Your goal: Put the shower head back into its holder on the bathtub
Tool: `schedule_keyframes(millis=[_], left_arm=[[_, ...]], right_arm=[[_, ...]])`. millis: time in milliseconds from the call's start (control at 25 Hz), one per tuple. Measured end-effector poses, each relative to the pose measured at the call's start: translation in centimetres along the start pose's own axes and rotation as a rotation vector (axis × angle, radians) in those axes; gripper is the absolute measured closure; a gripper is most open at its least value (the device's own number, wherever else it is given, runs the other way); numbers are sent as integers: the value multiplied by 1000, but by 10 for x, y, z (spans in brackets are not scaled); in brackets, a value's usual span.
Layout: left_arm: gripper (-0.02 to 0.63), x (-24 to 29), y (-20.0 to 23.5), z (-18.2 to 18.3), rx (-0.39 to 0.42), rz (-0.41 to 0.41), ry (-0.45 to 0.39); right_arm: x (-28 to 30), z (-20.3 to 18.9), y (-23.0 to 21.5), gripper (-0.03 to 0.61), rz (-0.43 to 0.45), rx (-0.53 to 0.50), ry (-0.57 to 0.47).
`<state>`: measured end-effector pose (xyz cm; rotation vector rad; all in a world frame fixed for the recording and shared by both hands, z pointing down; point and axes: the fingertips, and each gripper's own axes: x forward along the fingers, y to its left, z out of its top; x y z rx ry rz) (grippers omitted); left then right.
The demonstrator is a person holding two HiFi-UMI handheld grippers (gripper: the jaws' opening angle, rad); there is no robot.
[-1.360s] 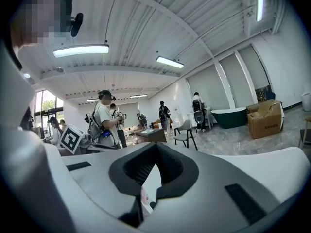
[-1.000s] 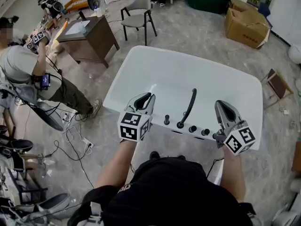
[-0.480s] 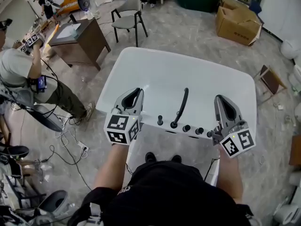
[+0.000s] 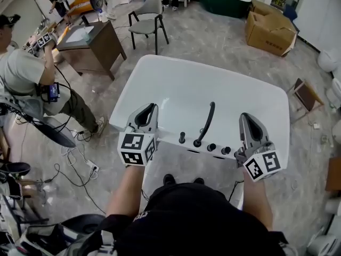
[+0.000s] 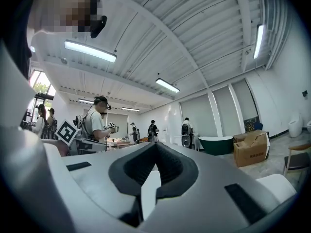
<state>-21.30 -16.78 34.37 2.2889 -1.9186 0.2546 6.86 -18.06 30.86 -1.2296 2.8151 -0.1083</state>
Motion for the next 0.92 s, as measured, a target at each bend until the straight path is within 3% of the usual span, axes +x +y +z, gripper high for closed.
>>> schedule_keyframes(millis=[360, 920], left_arm=[[578, 1, -1, -1, -38, -9, -2], [578, 4, -6, -1, -28, -28, 3]], right_arm=[[-6, 2, -6, 568, -15, -1, -6], [-3, -2, -2, 568, -2, 22, -4]])
